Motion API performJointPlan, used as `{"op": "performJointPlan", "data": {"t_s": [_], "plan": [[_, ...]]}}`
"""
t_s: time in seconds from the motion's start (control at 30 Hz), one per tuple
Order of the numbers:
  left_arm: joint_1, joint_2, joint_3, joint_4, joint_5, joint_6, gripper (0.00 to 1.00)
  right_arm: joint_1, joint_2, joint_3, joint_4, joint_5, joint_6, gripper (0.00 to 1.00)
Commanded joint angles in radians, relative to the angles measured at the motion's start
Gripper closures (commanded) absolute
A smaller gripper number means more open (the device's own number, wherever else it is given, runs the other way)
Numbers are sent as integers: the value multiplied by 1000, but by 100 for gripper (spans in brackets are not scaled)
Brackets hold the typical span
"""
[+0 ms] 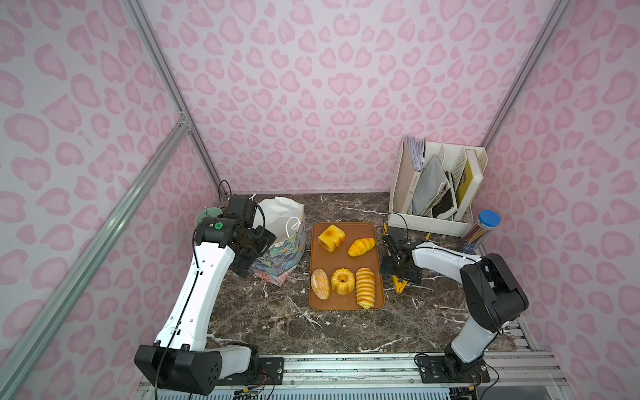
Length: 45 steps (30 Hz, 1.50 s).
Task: Pack bread into a paper bag
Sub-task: Pick up the clamp from the center of the board.
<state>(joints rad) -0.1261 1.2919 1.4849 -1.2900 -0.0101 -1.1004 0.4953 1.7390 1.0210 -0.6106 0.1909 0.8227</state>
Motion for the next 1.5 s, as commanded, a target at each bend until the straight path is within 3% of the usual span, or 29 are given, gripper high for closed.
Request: {"op": "performJointPlan", "data": {"t_s": [0.0,0.37,0.53,0.7,0.87,1.0,1.3,1.47], "plan": [[0,-10,16,18,-7,63,2,-2,23,15,-68,59,12,1],[-7,-55,74,84,40,168,2,-30,67,-4,-98,88,21,8],[-7,-79,79,122,71,210,1,-38,79,-2,-101,92,19,34],[-7,-86,107,119,77,228,1,-34,56,-30,-115,90,49,39],[-7,-77,136,111,82,244,2,-9,-14,-102,-122,71,89,53],[-6,-78,151,113,79,255,2,34,-44,-132,-157,70,125,67],[-7,-69,204,103,77,295,2,223,-137,-132,-315,76,289,68],[-7,-66,199,103,78,306,2,393,-233,-135,-441,57,480,68]]}}
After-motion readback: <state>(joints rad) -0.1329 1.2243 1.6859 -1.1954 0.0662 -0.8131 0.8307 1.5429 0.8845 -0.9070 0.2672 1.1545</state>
